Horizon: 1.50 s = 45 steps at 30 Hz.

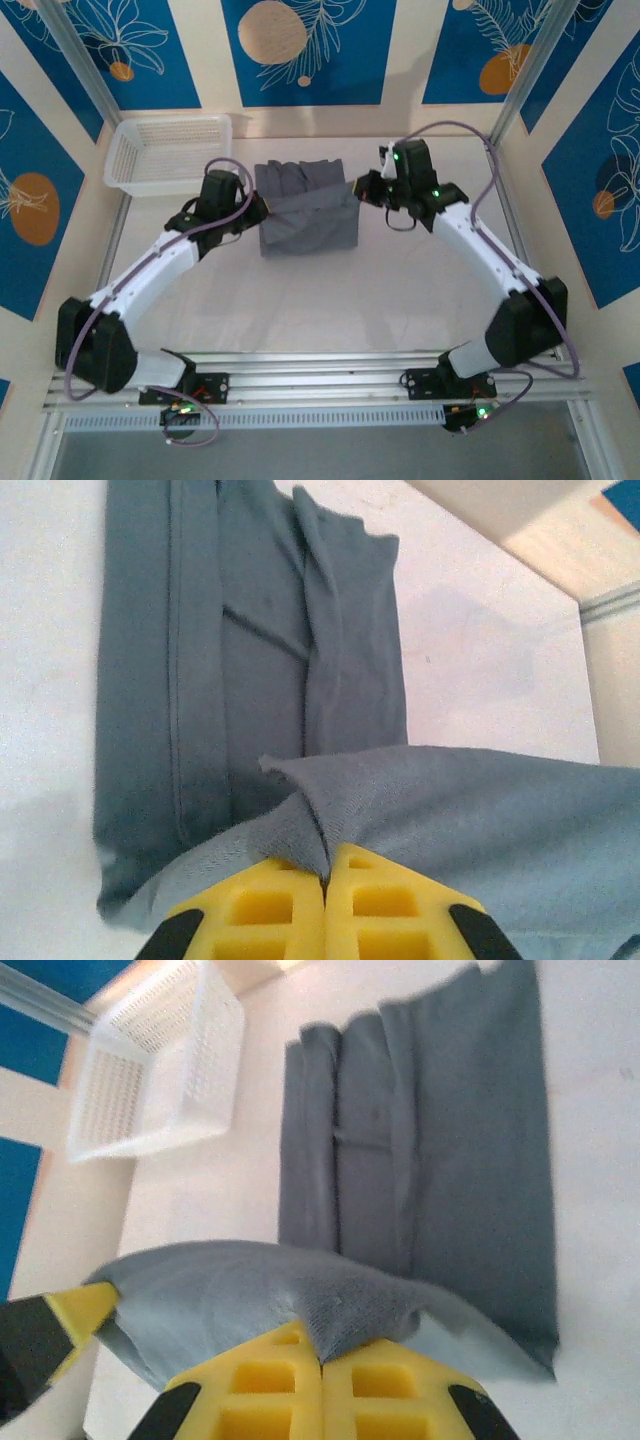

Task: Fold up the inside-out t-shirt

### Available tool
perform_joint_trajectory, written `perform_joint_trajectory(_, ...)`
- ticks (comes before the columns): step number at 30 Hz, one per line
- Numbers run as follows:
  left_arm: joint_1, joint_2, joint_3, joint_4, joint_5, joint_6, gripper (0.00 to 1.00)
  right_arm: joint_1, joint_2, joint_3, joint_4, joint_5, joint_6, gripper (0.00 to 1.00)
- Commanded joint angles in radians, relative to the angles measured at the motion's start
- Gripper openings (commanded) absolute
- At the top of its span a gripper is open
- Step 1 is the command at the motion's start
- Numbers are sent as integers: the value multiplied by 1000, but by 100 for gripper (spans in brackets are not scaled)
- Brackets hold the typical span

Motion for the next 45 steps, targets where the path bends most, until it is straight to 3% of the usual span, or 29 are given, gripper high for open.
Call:
perform_joint_trajectory(1,52,94,104,115,17,45,0,-34,128,150,25,-48,-63,0)
perform_joint_trajectory(11,135,458,280,170,48,-4,1,-81,589,548,-33,-165,-92,0)
perform_joint_trajectory(13,149,528,307,208,42,-11,18,-82,689,670,-81,-175,-95,16)
perform_joint_trajectory(14,159,563,331,237,54,-10,36,-84,744,755,-139,-142,-90,33)
perform_joint_trajectory(15,171,602,363,264,87,3,53,-84,777,810,-176,-116,-91,44)
perform_joint_trajectory(17,193,643,422,276,149,15,64,-85,802,875,-226,-71,-105,63)
perform_joint_trajectory(18,203,644,441,275,172,21,68,-86,793,880,-242,-49,-111,78)
perform_joint_trajectory(22,216,525,377,243,158,85,76,-98,649,671,-192,-36,-162,82)
perform_joint_trajectory(27,188,359,55,270,140,144,76,-102,399,93,74,-62,-62,79)
perform_joint_trajectory(29,175,340,-26,241,139,160,75,-92,364,-35,118,-68,-34,77)
perform_joint_trajectory(33,144,323,-127,231,152,173,70,-60,379,-99,114,-45,-41,70)
perform_joint_trajectory(40,129,447,-96,241,268,122,55,-37,502,-42,102,-67,26,40)
perform_joint_trajectory(42,125,474,-90,257,298,114,45,-26,510,-34,106,-71,34,24)
perform_joint_trajectory(44,124,490,-84,256,312,107,28,-23,511,-28,94,-69,44,5)
perform_joint_trajectory(45,124,491,-84,251,312,110,19,-23,508,-29,85,-65,48,0)
